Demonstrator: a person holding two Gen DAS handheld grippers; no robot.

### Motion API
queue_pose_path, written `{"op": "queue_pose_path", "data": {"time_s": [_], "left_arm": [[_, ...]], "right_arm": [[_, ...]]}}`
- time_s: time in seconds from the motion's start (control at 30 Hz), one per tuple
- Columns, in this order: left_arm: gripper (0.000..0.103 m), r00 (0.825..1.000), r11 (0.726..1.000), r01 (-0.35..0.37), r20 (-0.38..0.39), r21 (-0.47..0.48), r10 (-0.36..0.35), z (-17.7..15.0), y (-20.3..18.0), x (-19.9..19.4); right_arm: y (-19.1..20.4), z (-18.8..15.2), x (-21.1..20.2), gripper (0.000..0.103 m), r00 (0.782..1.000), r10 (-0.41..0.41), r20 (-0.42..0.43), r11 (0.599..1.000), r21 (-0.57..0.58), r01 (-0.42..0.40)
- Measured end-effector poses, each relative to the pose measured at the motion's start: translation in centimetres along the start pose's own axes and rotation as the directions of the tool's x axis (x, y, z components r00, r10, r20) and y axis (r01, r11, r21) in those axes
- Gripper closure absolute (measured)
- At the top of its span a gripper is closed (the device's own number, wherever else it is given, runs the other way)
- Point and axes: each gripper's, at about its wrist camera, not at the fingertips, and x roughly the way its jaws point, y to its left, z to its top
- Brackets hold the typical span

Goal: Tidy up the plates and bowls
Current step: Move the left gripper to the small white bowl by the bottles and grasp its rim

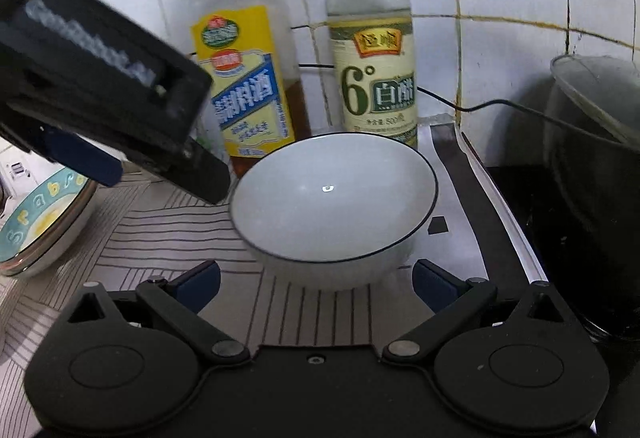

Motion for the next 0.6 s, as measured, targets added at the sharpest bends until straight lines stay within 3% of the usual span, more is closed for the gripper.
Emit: {"op": "queue_pose_path", "data": {"time_s": [0.23,0.47,0.6], "left_arm": [[0.026,0.999,1.000,0.028,-0.029,-0.010,-0.029,0.5,-0.3,3.0],[0.069,0.998,0.998,0.045,-0.043,-0.050,-0.047,0.4,-0.1,4.5],[0.085,0.994,0.990,0.102,-0.040,-0.095,-0.106,0.1,0.3,4.8]], "right_arm": [[-0.5,0.6,1.4,0.000,1.000,0.013,-0.006,1.000,0.010,-0.013],[-1.1,1.2,2.1,0.000,1.000,0.027,-0.010,1.000,0.014,-0.027],[-1.2,1.3,2.3,0.000,1.000,0.028,-0.012,1.000,0.009,-0.028]]}}
